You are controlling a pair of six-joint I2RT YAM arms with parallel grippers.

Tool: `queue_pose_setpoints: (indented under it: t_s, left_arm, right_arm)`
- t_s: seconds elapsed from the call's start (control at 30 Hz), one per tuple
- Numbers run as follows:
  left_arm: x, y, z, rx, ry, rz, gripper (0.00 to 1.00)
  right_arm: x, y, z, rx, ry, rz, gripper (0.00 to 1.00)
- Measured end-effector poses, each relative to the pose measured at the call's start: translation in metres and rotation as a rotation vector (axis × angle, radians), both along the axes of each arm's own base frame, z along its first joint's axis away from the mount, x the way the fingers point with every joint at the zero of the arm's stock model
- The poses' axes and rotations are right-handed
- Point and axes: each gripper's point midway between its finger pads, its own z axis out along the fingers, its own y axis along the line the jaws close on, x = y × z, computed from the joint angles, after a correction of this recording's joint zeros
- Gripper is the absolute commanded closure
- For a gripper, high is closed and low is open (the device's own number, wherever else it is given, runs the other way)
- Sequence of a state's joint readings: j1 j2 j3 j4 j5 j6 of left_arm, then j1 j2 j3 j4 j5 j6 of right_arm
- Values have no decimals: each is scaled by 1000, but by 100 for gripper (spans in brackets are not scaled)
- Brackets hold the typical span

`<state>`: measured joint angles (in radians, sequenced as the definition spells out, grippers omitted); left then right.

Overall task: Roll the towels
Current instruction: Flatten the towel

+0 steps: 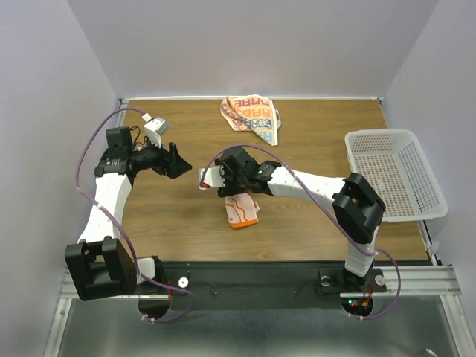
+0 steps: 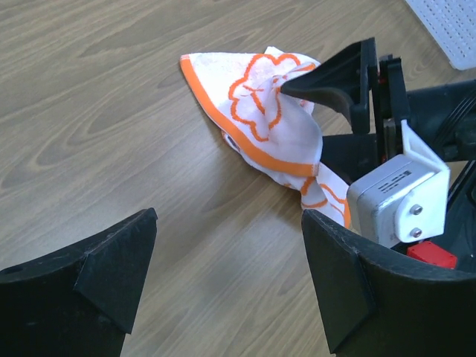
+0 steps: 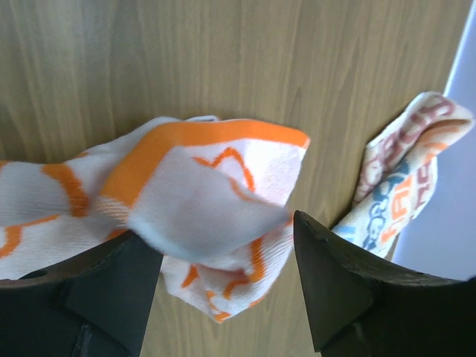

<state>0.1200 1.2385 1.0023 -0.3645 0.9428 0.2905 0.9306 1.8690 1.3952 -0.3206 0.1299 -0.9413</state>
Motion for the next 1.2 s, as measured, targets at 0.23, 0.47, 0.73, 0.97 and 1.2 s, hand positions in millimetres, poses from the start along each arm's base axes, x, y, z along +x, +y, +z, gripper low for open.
queue_pose_setpoints:
  t_s: [0.23, 0.47, 0.73, 0.97, 1.2]
  left_arm:
    - [-1, 0, -1, -1, -1, 1, 9]
    - [5, 9, 5, -48, -3, 33, 9]
    - [9, 20, 2, -73, 27, 71, 11]
    - [8, 21, 1, -71, 35, 79, 12]
    - [8, 22, 1, -70, 35, 82, 12]
  right_arm:
    - [8, 9, 19, 30, -53, 21, 18]
    - [7, 15, 20, 40, -54, 58, 15]
    - [7, 29, 9, 48, -27, 98, 64]
    - [7, 36, -5, 49, 11, 105, 99]
    - [46, 60, 98, 307, -57, -47, 99]
